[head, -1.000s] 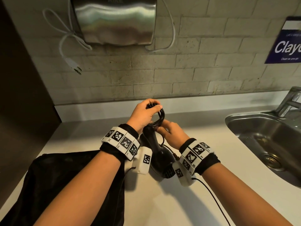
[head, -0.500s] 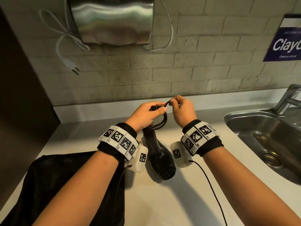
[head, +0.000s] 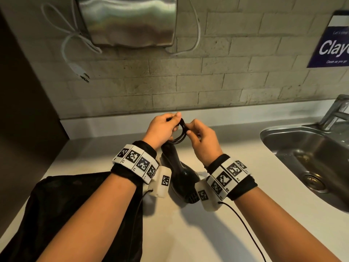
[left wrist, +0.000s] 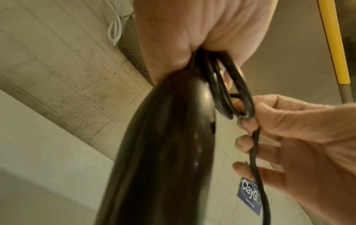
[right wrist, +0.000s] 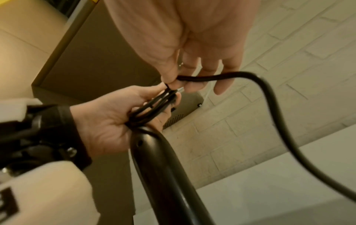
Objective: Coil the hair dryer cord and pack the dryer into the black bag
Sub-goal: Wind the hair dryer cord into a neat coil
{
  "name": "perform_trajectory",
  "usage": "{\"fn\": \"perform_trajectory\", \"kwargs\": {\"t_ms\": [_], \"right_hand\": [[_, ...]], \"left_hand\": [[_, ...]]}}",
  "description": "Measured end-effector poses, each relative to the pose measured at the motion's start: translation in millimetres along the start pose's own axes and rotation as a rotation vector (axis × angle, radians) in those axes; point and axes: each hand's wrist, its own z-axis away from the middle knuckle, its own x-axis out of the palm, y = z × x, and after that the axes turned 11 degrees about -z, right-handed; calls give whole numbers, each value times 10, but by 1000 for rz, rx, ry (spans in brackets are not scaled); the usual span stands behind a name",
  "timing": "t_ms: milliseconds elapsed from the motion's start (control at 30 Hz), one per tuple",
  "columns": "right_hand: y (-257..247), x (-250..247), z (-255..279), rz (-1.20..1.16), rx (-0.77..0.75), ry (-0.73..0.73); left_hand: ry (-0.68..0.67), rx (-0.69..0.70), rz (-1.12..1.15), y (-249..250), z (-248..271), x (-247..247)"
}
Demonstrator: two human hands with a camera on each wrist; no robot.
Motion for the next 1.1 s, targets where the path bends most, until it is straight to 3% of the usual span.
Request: {"fn": "perform_trajectory", "kwargs": {"t_ms": [200,533,767,833,967,1100], "right_hand": [[-13,-37,64,52,-47,-54],[495,-215,214,371,427,-153],[736,-224,313,345,562,-323],[760,-222,303,349,570,-287],[607,-264,180,234,507,-78],[215,-313,-26,-5,295,179]], "left_hand": [[64,16,-21,2,33,0],[87,-76,91,-15,-8,24],[77,-92,136,7,-2,30],[75,-90,142,15,0,33],[75,-95,167,38,9,34],[71,-72,138,39,20,32]]}}
